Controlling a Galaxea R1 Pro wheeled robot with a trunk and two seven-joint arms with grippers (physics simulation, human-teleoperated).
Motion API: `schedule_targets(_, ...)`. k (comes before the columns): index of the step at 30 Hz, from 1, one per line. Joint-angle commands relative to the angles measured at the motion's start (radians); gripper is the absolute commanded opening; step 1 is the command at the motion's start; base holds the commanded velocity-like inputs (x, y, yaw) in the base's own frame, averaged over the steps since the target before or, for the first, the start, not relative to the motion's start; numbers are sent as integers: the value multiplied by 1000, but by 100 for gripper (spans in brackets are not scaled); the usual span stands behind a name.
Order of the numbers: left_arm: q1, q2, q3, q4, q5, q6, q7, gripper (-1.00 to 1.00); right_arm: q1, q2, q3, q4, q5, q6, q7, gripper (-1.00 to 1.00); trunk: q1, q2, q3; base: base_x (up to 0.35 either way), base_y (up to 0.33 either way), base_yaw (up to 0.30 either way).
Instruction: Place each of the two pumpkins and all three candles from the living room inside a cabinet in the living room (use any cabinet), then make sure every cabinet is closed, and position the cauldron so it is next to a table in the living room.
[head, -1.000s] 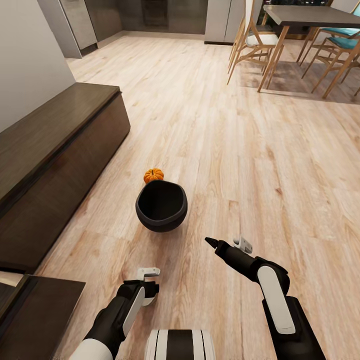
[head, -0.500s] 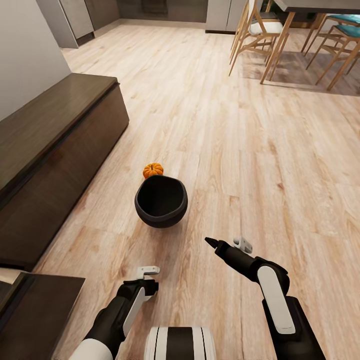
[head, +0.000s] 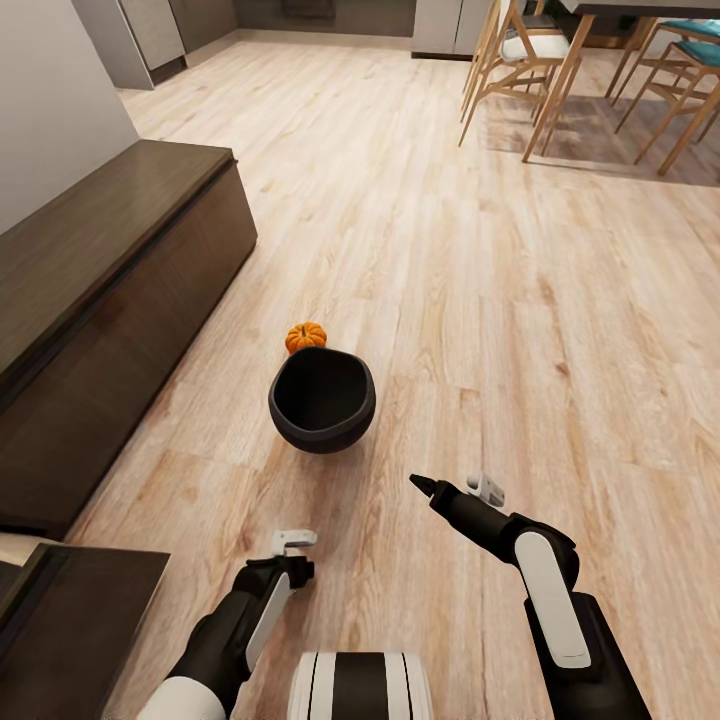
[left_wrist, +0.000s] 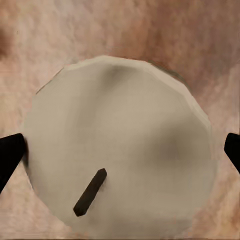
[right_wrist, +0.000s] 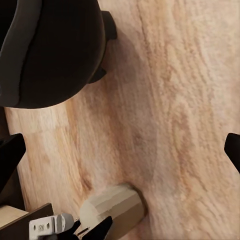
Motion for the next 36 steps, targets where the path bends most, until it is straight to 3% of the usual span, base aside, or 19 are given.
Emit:
schedule_targets(1, 0, 0, -4, 11, 44, -3, -24, 100, 0, 1, -2, -1, -10, 4, -9, 100, 0, 0, -1, 0, 0, 0)
schedule_targets(13, 0, 0, -4, 11, 46, -4, -21, 100, 0, 1, -2, -1, -10, 4, -9, 100, 0, 0, -1, 0, 0, 0)
schedule_targets(14, 0, 0, -4, 11, 47, -4, -21, -100, 0, 1, -2, -1, -10, 4, -9, 100, 0, 0, -1, 0, 0, 0)
schedule_targets(36, 0, 0, -4, 8, 48, -4, -25, -100, -1, 1, -2, 0, -10, 4, -9, 100, 0, 0, -1, -19, 0, 0)
